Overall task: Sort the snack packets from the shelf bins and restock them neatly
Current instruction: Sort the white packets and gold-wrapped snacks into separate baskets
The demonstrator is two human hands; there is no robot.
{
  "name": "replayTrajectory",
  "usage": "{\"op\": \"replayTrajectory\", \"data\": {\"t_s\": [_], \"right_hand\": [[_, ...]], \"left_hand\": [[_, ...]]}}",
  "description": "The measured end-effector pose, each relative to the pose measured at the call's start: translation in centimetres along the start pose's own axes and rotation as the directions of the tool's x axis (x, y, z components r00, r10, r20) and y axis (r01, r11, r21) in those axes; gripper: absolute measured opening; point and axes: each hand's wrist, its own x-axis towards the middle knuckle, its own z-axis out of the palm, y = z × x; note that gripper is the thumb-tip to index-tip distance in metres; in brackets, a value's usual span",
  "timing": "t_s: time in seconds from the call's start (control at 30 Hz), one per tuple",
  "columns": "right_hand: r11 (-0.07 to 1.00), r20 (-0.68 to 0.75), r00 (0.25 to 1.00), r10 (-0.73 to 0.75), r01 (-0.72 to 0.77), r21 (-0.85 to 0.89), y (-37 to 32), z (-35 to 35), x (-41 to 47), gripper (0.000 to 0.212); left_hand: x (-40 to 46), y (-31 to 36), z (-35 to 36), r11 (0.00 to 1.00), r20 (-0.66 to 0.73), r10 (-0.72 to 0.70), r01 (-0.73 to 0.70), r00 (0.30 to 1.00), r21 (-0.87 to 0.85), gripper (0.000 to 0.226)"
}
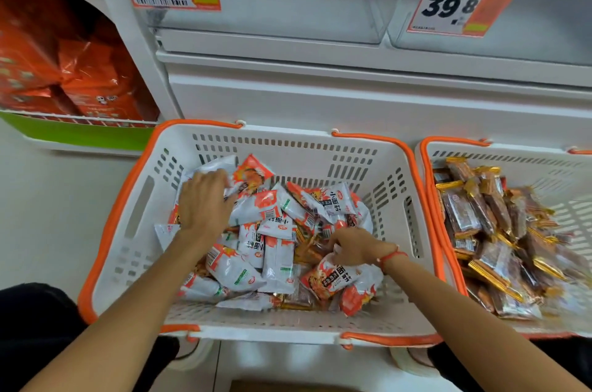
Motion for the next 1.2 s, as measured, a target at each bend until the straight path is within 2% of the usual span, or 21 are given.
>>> {"op": "replayTrajectory", "data": {"t_s": [0.07, 0.1, 0.13, 0.17, 0.23, 0.27, 0.3, 0.37, 0.43, 0.5, 0.57, 0.63, 0.7, 0.77, 0.83, 0.9, 0.97, 1.0, 1.03, 1.1, 1.2], "right_hand": [[0.981, -0.069, 0.997, -0.029, 0.041, 0.191, 0.8, -0.7, -0.4, 0.023], [0.959, -0.102, 0.993, -0.061, 0.087, 0.27, 1.1, -1.3, -0.7, 0.021], [0.931, -0.128, 0.987, -0.095, 0.134, 0.34, 1.2, -2.0, -1.2, 0.02], [0.896, -0.153, 0.981, -0.117, 0.171, 0.411, 1.2, -2.8, -1.7, 0.019], [0.825, -0.179, 0.973, -0.147, 0.22, 0.52, 0.5, -4.4, -2.7, 0.021], [0.81, -0.174, 0.973, -0.153, 0.224, 0.542, 0.0, -5.2, -3.1, 0.026], [0.813, -0.167, 0.972, -0.166, 0.231, 0.535, -0.4, -5.8, -3.3, 0.03], [0.846, -0.204, 0.965, -0.168, 0.247, 0.473, -1.0, -6.7, -3.0, 0.037], [0.864, -0.304, 0.946, -0.113, 0.244, 0.44, -1.2, -7.1, -2.2, 0.035], [0.842, -0.444, 0.896, 0.019, 0.225, 0.49, -1.4, -7.6, -1.4, 0.019], [0.795, -0.575, 0.81, 0.115, 0.272, 0.543, -1.7, -8.0, -0.5, 0.008], [0.75, -0.615, 0.769, 0.176, 0.299, 0.589, -1.8, -8.4, 0.8, 0.012], [0.771, -0.592, 0.77, 0.238, 0.221, 0.597, -1.6, -8.5, 2.0, 0.03], [0.904, -0.666, 0.707, 0.237, 0.091, 0.418, -1.3, -7.8, 2.3, 0.047], [0.971, -0.763, 0.636, 0.112, 0.093, 0.22, -1.5, -6.2, 1.6, 0.036], [0.968, -0.669, 0.737, -0.096, 0.226, 0.11, -2.1, -3.4, 0.9, 0.011], [0.952, -0.379, 0.889, -0.257, 0.3, 0.059, -2.6, 0.0, 0.7, 0.013], [0.951, -0.235, 0.926, -0.294, 0.307, 0.02, -2.8, 1.3, 0.8, 0.018], [0.956, -0.125, 0.948, -0.294, 0.292, -0.037, -2.8, 2.5, 1.3, 0.027], [0.96, -0.012, 0.979, -0.202, 0.196, -0.201, -2.9, 4.1, 2.0, 0.069], [0.897, 0.019, 0.992, -0.126, 0.123, -0.425, -2.9, 6.0, 2.3, 0.119]], "left_hand": [[0.2, -0.8, 0.6, 0.999, 0.045, 0.0, -0.002, 0.999, 0.043, 0.038], [0.0, -0.3, 0.9, 0.998, 0.044, 0.054, -0.053, 0.998, -0.028, 0.042], [-0.3, 0.7, 1.0, 0.98, 0.059, 0.108, -0.096, 0.992, -0.173, 0.045], [-0.6, 2.0, 1.1, 0.923, 0.158, 0.145, -0.076, 0.977, -0.378, 0.048], [-1.4, 5.1, 0.2, 0.702, 0.476, 0.229, 0.194, 0.849, -0.685, 0.044], [-1.8, 5.9, 0.1, 0.599, 0.547, 0.296, 0.294, 0.783, -0.745, 0.031], [-2.0, 6.3, 0.2, 0.529, 0.54, 0.327, 0.323, 0.776, -0.785, 0.019], [-1.7, 5.7, 0.6, 0.477, 0.457, 0.273, 0.294, 0.846, -0.829, 0.016], [-1.2, 4.3, 0.8, 0.511, 0.338, 0.146, 0.222, 0.93, -0.83, 0.024], [-0.7, 2.7, 0.6, 0.609, 0.163, -0.057, 0.164, 0.985, -0.776, 0.034], [-0.5, 1.3, -0.4, 0.644, 0.047, -0.25, 0.202, 0.967, -0.738, 0.044], [-0.3, 0.0, -0.3, 0.587, 0.089, -0.323, 0.274, 0.942, -0.762, 0.049], [-0.3, -0.7, 0.1, 0.545, 0.158, -0.315, 0.315, 0.936, -0.777, 0.052], [-0.4, -0.5, 0.7, 0.441, 0.217, -0.291, 0.331, 0.932, -0.834, 0.054], [-0.6, 0.0, 1.1, 0.367, 0.293, -0.277, 0.383, 0.915, -0.848, 0.054], [-0.7, 0.5, 2.1, 0.277, 0.368, -0.247, 0.43, 0.896, -0.859, 0.054], [-0.9, 0.8, 2.8, 0.226, 0.418, -0.242, 0.469, 0.876, -0.854, 0.05], [-1.0, 1.0, 2.9, 0.217, 0.433, -0.244, 0.484, 0.868, -0.848, 0.045], [-1.2, 1.2, 3.1, 0.202, 0.445, -0.247, 0.495, 0.861, -0.845, 0.04], [-1.7, 1.5, 3.3, 0.199, 0.463, -0.242, 0.51, 0.853, -0.837, 0.033], [-2.1, 1.4, 3.5, 0.234, 0.485, -0.225, 0.53, 0.845, -0.815, 0.026]]}}
